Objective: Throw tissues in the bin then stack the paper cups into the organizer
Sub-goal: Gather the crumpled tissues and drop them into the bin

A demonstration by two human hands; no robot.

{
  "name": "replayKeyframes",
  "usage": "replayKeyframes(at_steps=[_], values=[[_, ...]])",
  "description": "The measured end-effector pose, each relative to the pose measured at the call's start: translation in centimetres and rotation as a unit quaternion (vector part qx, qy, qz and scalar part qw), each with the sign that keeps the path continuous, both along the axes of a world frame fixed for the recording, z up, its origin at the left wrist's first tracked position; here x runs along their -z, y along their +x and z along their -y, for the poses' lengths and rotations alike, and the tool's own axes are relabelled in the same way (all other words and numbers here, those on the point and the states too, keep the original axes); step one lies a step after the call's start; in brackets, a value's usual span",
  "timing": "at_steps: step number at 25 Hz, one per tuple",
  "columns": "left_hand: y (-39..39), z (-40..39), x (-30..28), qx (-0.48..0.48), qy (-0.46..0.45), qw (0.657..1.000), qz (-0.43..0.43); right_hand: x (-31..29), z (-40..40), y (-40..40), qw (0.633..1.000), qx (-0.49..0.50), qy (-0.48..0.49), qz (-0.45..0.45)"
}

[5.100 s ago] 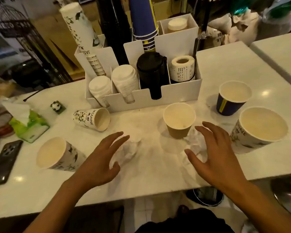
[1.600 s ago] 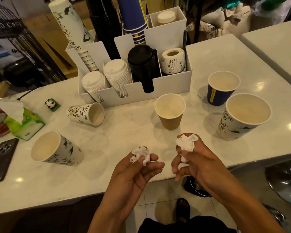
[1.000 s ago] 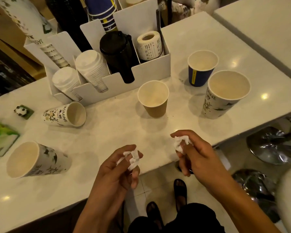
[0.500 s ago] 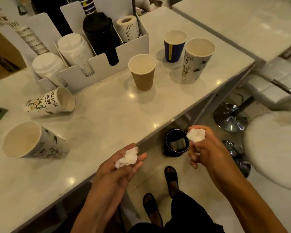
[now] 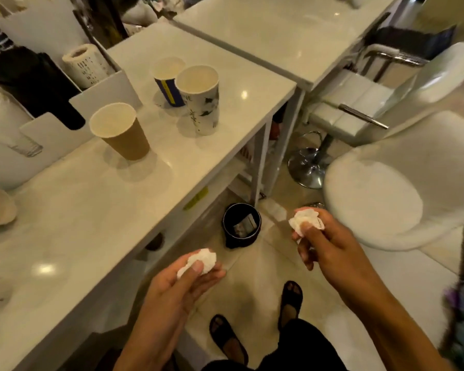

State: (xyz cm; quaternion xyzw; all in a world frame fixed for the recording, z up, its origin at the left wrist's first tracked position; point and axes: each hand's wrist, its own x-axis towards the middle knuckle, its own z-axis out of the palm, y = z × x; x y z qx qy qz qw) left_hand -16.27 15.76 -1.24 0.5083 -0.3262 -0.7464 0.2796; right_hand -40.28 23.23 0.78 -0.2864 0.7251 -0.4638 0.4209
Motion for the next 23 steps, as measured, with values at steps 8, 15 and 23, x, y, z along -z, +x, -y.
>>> replayKeyframes(at_steps=[8, 15, 23], values=[[-12.7, -0.6, 1.3, 0.029, 0.018, 0.995, 0.091, 3.5, -0.9, -12.9, 0.997, 0.013, 0.031, 0.064], [-16.3, 1.9, 1.7, 0.020, 0.023, 0.992, 0.121, 4.7, 1.4, -16.6, 0.999, 0.016, 0.031, 0.038], [-14.8, 10.0, 5.4, 0.064, 0.005, 0.979, 0.191, 7.1, 8.0, -13.0, 0.991, 0.113, 0.036, 0.054]])
